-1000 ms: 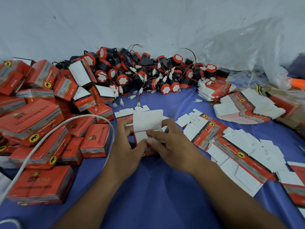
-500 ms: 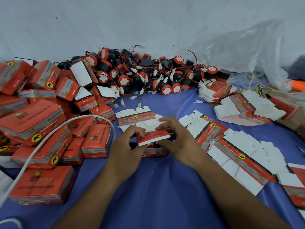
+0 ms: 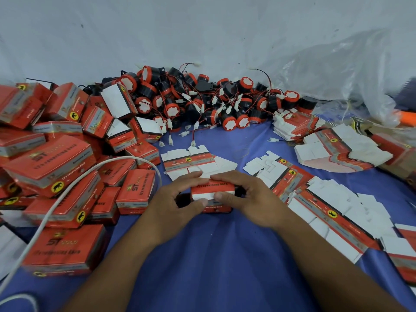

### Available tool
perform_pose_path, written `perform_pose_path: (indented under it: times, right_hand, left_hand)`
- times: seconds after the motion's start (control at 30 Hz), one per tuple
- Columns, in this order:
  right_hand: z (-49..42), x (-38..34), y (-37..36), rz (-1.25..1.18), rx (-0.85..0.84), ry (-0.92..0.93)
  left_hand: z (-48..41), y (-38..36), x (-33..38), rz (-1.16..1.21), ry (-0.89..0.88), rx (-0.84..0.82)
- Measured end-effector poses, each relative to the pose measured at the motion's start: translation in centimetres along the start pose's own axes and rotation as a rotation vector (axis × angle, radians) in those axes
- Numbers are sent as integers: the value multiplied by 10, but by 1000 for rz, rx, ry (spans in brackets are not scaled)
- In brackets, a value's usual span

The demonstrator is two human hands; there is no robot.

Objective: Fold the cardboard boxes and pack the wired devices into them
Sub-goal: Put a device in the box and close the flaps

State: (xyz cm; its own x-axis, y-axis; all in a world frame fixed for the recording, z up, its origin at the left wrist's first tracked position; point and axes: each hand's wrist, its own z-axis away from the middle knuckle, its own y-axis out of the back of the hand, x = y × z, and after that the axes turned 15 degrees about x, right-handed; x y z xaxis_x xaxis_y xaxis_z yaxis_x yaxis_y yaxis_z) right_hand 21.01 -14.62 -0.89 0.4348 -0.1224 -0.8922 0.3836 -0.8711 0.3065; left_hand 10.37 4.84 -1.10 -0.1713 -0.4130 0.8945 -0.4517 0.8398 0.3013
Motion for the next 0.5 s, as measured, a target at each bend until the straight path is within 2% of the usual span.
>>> perform_pose_path:
  times: [0.27, 0.4, 0.5]
  right_hand:
    - [-1, 5, -3, 146, 44, 181]
    - [1, 3, -4, 177, 16, 210]
    - [4, -1, -6, 300, 9, 311]
  left_hand:
    - [-2, -3, 1, -51, -65, 63]
    - [-2, -2, -1, -56, -62, 37]
    - [-2, -1, 0, -115, -110, 27]
